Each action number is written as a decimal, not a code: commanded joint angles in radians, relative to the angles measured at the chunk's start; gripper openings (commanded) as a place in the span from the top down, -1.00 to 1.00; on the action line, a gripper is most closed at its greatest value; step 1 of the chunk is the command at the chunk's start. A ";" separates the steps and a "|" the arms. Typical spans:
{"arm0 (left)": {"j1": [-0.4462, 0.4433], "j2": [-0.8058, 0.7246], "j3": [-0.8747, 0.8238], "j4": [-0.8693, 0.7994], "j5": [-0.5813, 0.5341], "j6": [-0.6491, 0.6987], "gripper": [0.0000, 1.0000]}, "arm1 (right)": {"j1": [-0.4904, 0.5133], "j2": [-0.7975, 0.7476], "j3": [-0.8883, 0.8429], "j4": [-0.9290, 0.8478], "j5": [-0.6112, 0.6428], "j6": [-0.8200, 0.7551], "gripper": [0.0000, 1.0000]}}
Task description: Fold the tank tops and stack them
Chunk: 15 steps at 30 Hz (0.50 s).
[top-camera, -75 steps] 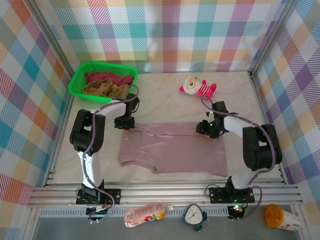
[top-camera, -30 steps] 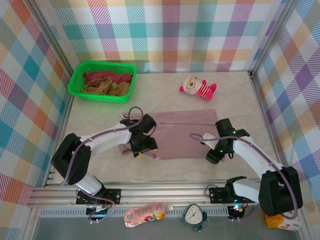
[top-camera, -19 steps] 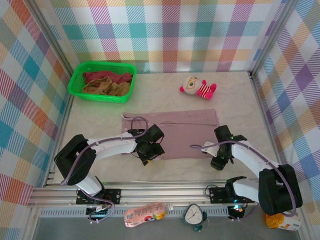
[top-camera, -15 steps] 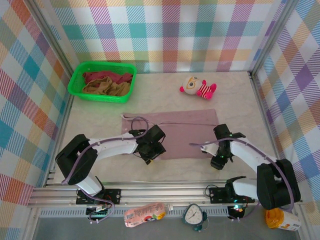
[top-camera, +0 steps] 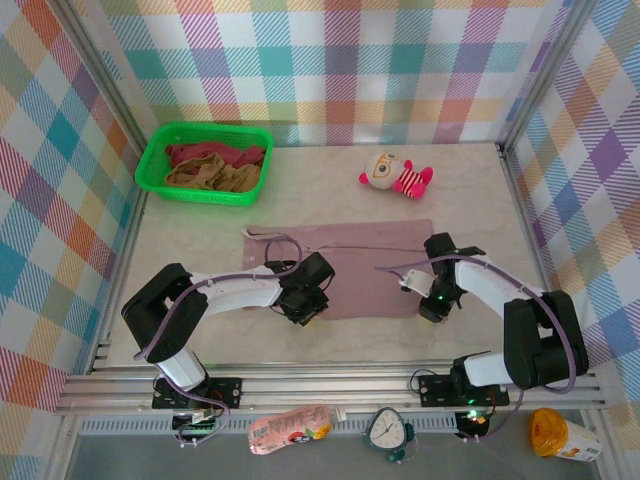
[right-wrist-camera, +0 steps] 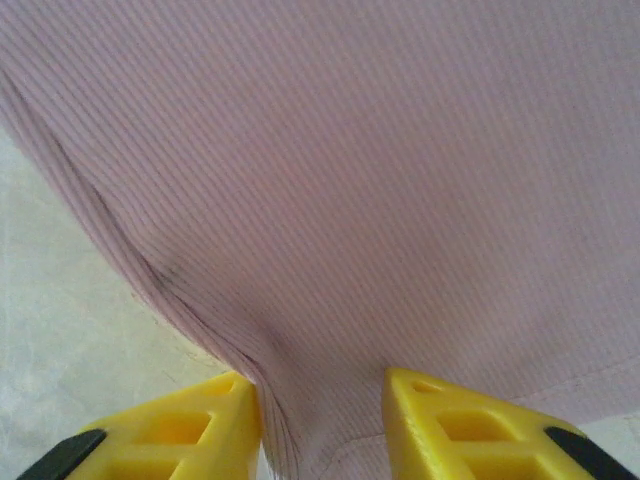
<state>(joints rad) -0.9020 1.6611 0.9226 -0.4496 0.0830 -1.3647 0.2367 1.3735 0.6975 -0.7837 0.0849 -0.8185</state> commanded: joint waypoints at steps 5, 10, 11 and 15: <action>0.014 -0.010 0.027 -0.098 -0.036 0.045 0.45 | 0.022 -0.054 -0.043 -0.075 -0.042 0.028 0.35; 0.026 -0.013 0.054 -0.130 -0.040 0.078 0.56 | 0.032 -0.096 -0.103 -0.055 0.050 0.024 0.34; 0.028 -0.011 0.055 -0.131 -0.037 0.082 0.58 | 0.032 -0.100 -0.096 -0.061 0.035 0.025 0.34; 0.032 -0.009 0.060 -0.129 -0.029 0.088 0.67 | 0.049 -0.089 -0.103 -0.059 0.010 0.035 0.37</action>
<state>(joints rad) -0.8803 1.6611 0.9619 -0.5289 0.0654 -1.2964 0.2691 1.2865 0.6056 -0.8215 0.1055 -0.7959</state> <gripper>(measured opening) 0.173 0.322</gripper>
